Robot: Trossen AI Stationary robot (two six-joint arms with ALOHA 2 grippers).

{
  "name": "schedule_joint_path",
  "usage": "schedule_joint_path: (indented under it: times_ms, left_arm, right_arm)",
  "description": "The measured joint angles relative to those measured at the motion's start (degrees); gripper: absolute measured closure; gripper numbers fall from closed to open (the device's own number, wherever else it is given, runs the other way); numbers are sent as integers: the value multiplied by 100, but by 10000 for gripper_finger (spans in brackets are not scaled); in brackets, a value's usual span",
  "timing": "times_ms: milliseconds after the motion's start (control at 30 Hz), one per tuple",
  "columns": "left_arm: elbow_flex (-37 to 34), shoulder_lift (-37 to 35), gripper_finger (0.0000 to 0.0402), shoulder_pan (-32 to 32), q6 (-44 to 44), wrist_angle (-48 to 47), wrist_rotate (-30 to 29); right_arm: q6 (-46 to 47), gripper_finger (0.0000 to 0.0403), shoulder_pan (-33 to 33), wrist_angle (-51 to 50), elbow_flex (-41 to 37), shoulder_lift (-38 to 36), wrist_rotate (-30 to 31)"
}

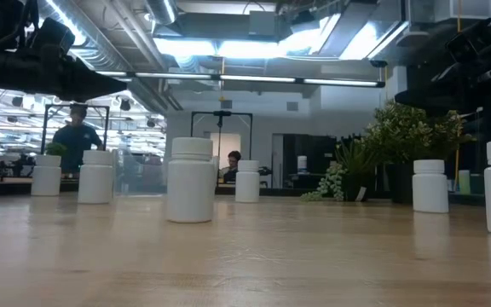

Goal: Pick and place pill bottles into a basket
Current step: Put the white medicine bottle into the transparent bin

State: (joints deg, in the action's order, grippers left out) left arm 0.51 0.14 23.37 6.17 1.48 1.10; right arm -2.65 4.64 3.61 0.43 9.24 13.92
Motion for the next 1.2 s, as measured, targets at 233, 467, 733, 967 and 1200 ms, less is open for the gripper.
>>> schedule_joint_path:
  times_ms: [233,467,733,967,1200]
  left_arm:
    - [1,0,398,0,9,0,0]
    - [-1,0,398,-2,9,0,0]
    - [0,0,398,0,456,4,-4]
    - [1,0,398,0,593,48,-2]
    - [0,0,398,-1,431,161,-4]
  right_arm:
    - [-49,398,2,-1,0,-1,-1]
    - [65,398,2,0,0,1,0]
    - [92,398,1,1,0,1,0]
    - [237,399,2,346,0,-1,1]
    - [384,401,2,232,90,14,1]
